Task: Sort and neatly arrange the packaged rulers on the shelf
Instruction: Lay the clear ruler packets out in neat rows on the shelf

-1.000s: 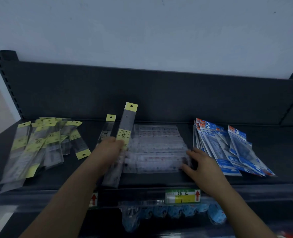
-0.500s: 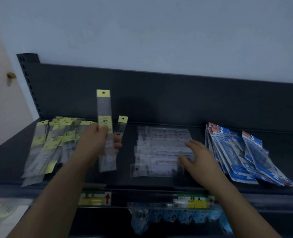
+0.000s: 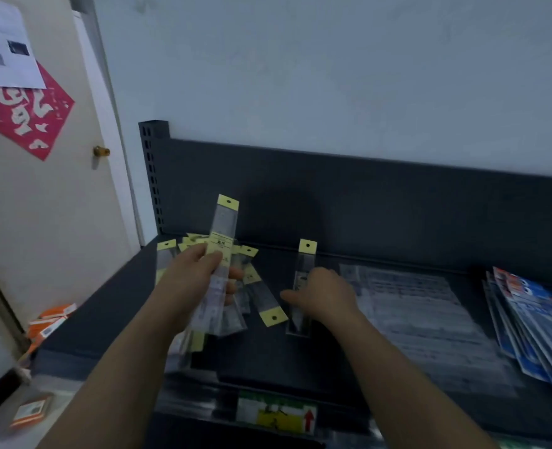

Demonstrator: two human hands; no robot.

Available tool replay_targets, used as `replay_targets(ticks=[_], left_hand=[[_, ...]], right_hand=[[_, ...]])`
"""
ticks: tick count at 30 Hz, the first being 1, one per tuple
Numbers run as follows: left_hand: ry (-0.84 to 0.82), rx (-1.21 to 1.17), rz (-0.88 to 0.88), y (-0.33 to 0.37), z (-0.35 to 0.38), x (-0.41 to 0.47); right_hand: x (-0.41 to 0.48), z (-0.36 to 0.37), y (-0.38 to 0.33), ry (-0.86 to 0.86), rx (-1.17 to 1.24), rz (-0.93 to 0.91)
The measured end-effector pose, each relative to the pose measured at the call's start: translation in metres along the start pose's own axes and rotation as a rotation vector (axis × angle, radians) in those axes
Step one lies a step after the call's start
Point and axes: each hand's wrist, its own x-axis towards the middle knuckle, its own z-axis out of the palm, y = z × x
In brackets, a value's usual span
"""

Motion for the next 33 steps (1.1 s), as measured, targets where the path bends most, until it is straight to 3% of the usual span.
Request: replay_targets(ticks=[11,19,23,26,28,30,32,33], left_hand=[[-0.160,-0.172,-0.117,-0.004,-0.031,0.030],[-0.203,-0.243,-0.169,-0.007,-0.032,0.025],[-0.216,-0.198,-0.156,-0.011,-0.035,0.026],[-0.251,-0.113,-0.113,-0.012,-0.029,0.026],[-0.293,-0.018,-0.081,-0.012,-0.025,0.024],[-0.278,0.067,-0.025,-0.015,-0.025,0.024],[-0.212,0.087,0.002,-0.018,-0.031,0.024],[-0.190,0.033,-0.015,-0.018,-0.034,0.025]], right_hand=[[0.029,-0.010,-0.023,-0.152,-0.041,0.217],[0.023,-0.010,-0.012,-0.192,0.200,0.331],[0.007,-0.010,-0.019,0.010,0.692,0.168],[-0.007,-0.006,-0.038,-0.149,1.003,-0.002],[-0.013,-0.001,-0.053,-0.294,1.030,-0.110],[-0.012,0.003,-0.063,-0.332,1.005,-0.156],[-0.009,0.005,-0.064,-0.199,0.869,-0.128],[-0.006,0.006,-0.061,-0.088,0.670,-0.109]])
